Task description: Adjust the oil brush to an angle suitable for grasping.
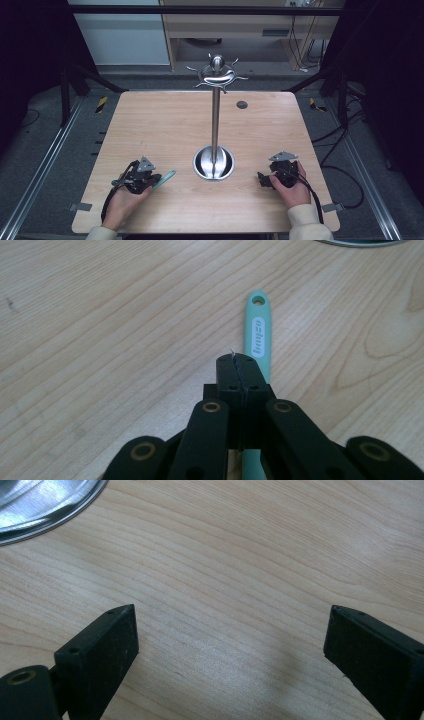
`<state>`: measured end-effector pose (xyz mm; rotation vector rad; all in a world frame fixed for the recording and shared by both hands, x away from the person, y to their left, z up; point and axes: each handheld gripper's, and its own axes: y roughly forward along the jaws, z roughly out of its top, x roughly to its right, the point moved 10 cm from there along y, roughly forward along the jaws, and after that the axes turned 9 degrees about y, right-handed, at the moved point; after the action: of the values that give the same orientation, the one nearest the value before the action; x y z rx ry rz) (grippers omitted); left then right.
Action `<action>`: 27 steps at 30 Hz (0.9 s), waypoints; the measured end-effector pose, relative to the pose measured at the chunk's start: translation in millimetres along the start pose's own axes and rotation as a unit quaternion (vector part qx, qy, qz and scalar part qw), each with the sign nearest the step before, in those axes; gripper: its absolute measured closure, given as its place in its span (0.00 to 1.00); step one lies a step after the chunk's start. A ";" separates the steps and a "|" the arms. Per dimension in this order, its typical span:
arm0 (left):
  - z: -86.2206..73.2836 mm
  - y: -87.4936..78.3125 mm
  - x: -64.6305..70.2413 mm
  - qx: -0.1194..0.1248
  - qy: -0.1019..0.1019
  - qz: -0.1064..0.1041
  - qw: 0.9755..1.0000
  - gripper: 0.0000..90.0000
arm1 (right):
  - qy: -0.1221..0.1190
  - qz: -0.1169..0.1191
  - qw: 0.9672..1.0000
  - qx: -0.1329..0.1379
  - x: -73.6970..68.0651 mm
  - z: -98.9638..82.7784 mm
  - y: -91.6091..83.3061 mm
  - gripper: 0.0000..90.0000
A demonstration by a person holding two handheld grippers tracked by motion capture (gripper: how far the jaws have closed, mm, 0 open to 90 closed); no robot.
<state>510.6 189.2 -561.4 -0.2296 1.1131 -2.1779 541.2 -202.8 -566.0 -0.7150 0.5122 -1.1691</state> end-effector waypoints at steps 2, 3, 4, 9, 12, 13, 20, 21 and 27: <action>3.7 -3.6 0.4 0.004 0.005 0.002 1.000 1.00 | 0.001 0.001 1.000 0.001 -0.3 0.2 -0.1 0.09; 8.0 -8.7 0.6 0.004 0.010 0.009 1.000 1.00 | 0.001 0.003 1.000 0.002 -0.6 0.6 -0.6 0.09; 9.5 -11.5 1.2 0.003 0.011 0.010 1.000 1.00 | 0.001 0.003 1.000 0.002 -0.7 0.6 -0.8 0.09; 9.4 -19.9 0.9 -0.023 0.013 0.018 0.999 0.99 | 0.001 0.004 1.000 0.000 -1.4 0.4 -0.9 0.09; 8.6 -25.8 3.7 -0.059 0.020 0.011 0.998 0.96 | -0.001 0.003 1.000 0.004 -1.5 1.5 -1.7 0.09; 8.6 -25.8 3.7 -0.059 0.020 0.011 0.998 0.94 | -0.001 0.003 1.000 0.004 -1.5 1.5 -1.7 0.09; 5.6 -35.1 5.9 -0.116 0.023 -0.014 0.993 0.84 | -0.002 0.006 1.000 0.005 -2.6 2.1 -2.2 0.09; 5.6 -35.1 5.9 -0.116 0.023 -0.014 0.993 0.84 | -0.002 0.006 1.000 0.005 -2.6 2.1 -2.2 0.09; -1.5 -33.8 9.3 -0.148 0.025 -0.028 0.988 0.80 | 0.000 0.006 1.000 0.005 -3.1 2.2 -2.5 0.09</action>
<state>486.5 198.1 -537.6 -0.3416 1.4741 -2.0686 540.1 -199.9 -562.7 -0.7030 0.5104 -1.1588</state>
